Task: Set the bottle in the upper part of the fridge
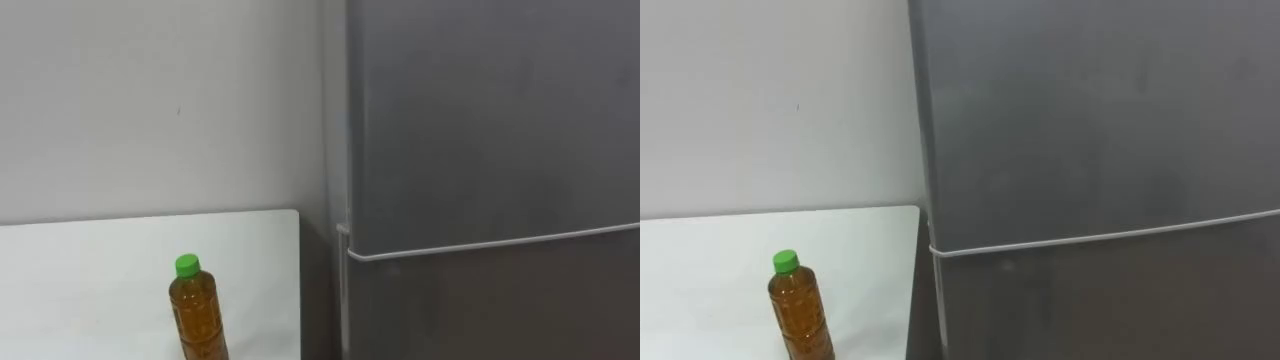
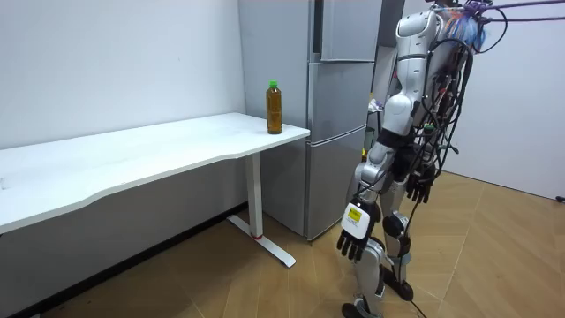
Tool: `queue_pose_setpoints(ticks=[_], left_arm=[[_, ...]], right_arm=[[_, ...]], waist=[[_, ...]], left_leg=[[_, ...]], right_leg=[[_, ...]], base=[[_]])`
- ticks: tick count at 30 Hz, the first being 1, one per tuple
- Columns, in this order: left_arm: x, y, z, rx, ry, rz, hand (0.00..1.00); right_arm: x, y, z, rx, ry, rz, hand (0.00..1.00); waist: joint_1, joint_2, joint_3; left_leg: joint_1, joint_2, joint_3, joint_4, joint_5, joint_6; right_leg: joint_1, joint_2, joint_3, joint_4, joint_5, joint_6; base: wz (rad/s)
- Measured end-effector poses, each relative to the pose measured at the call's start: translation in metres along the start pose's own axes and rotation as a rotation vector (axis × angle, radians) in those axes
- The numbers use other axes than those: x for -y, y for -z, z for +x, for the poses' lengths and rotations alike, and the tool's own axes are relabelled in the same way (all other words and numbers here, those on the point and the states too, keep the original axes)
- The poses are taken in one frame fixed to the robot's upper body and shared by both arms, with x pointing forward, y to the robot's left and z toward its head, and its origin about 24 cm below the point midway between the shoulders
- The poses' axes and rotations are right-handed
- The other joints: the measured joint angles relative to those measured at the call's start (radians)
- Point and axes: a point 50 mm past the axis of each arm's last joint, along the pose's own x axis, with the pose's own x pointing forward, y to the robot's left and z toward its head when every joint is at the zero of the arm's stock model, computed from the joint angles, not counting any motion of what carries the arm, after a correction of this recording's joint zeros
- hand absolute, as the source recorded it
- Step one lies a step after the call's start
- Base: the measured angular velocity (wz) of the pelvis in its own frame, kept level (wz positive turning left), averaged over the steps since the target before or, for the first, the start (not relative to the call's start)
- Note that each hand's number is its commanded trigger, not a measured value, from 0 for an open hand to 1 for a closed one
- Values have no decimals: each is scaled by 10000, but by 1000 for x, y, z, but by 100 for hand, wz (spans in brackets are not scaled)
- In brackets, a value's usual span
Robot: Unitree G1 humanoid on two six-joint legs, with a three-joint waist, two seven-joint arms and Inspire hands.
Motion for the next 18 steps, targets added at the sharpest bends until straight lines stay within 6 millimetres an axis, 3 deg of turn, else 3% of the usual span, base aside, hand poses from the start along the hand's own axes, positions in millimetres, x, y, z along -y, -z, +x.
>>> queue_pose_setpoints(ticks=[9,18], left_arm=[[-5,-2,-1,237,-346,-193,0],[-4,4,-1,48,-460,-746,0]], right_arm=[[-1,-2,0,41,-51,-84,0],[-3,-7,0,113,-58,-475,0]], waist=[[-236,-73,14],[-222,-145,8]], left_leg=[[13,-2,-28,11,-5,-6],[-4,-6,-30,14,-9,-13]], right_leg=[[-28,-26,-52,60,-93,-13],[-18,-15,-4,47,-91,-17]], base=[[2],[0]])
